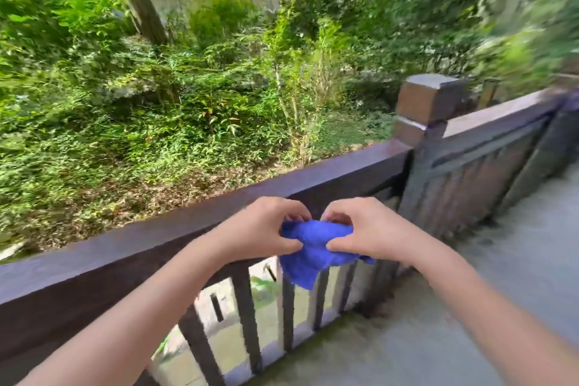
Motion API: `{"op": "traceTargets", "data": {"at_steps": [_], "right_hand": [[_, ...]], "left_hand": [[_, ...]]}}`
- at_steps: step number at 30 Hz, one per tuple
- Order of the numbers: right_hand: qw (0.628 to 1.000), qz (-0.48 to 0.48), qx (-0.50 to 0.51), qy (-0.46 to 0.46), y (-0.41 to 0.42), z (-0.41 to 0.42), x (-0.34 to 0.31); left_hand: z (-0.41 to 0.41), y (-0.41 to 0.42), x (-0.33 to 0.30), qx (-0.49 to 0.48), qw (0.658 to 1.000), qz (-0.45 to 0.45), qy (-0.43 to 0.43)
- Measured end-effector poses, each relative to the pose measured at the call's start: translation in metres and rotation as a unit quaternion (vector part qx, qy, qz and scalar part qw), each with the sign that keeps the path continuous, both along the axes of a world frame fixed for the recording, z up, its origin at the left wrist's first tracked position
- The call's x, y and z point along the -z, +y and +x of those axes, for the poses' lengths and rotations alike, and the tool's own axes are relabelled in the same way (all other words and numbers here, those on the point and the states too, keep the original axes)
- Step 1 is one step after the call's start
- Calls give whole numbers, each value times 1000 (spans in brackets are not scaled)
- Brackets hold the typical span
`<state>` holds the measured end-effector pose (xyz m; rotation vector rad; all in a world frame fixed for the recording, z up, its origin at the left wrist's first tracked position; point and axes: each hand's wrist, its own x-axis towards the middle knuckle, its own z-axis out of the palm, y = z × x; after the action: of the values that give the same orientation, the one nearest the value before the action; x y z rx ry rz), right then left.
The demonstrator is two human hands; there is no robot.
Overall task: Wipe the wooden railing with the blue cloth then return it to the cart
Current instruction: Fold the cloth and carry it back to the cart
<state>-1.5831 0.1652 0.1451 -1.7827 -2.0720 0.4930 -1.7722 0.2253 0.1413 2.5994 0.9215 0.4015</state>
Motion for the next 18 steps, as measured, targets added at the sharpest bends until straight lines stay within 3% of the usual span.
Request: {"op": "traceTargets", "data": {"at_steps": [9, 18], "right_hand": [[992, -29, 123, -27, -75, 161, 13], [965, -28, 260, 10, -95, 290, 34]], "left_hand": [[183, -24, 27, 129, 991, -26, 8], [349, -5, 42, 258, 966, 5, 17]]}}
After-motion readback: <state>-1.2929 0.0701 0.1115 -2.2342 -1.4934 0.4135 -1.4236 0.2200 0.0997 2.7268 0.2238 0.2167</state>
